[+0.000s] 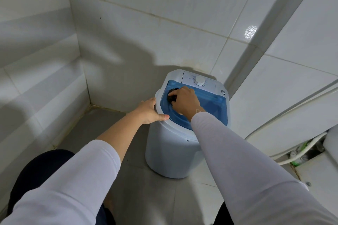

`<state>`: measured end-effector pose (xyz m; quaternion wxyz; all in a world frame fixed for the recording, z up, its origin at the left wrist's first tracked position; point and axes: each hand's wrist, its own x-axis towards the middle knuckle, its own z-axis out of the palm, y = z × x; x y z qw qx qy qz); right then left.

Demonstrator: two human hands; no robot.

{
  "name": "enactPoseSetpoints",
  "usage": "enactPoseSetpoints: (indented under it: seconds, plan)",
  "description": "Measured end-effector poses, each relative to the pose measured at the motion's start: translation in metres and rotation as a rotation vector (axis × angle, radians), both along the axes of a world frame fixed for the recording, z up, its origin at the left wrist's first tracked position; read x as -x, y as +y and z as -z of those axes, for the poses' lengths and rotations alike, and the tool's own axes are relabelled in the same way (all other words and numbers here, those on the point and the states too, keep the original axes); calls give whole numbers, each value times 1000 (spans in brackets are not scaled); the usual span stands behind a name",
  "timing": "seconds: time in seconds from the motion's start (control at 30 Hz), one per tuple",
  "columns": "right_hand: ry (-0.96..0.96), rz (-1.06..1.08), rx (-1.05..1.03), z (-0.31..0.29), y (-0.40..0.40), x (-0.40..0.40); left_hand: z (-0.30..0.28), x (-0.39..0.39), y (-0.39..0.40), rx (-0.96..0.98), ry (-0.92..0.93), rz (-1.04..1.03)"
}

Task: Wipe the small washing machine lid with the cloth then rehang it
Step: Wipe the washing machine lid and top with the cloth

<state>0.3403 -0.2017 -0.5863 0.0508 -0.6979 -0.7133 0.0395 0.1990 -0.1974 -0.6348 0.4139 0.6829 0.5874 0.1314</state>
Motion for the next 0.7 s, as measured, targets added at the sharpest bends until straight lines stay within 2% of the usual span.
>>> enactPoseSetpoints:
  seconds: [0.7]
  plan:
    - [26, 221, -51, 0, -37, -80, -6, -3, -5, -38, 1, -8]
